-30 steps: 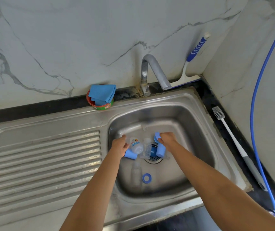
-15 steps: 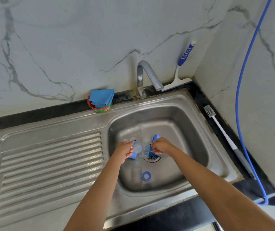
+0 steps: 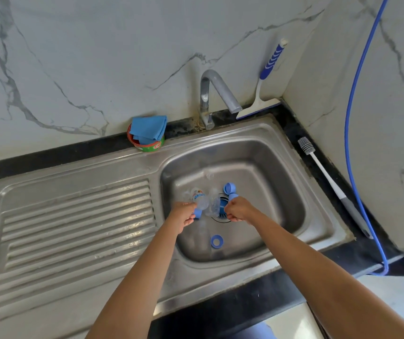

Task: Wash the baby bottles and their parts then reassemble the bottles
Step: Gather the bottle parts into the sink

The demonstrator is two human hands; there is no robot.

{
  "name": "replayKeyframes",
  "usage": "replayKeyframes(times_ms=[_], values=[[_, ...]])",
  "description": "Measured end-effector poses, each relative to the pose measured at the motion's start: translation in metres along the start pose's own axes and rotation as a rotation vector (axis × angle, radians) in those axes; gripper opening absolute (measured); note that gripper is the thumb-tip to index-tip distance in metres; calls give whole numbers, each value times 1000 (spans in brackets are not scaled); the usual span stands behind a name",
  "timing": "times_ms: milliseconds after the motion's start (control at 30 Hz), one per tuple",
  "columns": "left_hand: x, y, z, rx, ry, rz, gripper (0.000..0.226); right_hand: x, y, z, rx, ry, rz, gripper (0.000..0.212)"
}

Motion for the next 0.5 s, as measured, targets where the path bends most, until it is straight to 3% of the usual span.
replayKeyframes(times_ms=[200, 333, 500], values=[[-4, -13, -14, 30, 19, 4, 8, -3, -3, -18, 65, 129, 250, 17], [5, -33, -27, 39, -7, 51, 14, -13, -5, -38, 120, 223, 385, 55], [11, -55, -39, 7, -76, 105, 24, -23, -13, -57, 133, 297, 460, 66]])
Point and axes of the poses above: each hand's wrist, its own z-axis away from the middle knuckle, its own y-axis out of the back of the hand, x = y × z, the point moved 2 cm from there along -z, towards the middle knuckle, and after that the axes turned 12 degrees about -y, right-handed, at the moved point
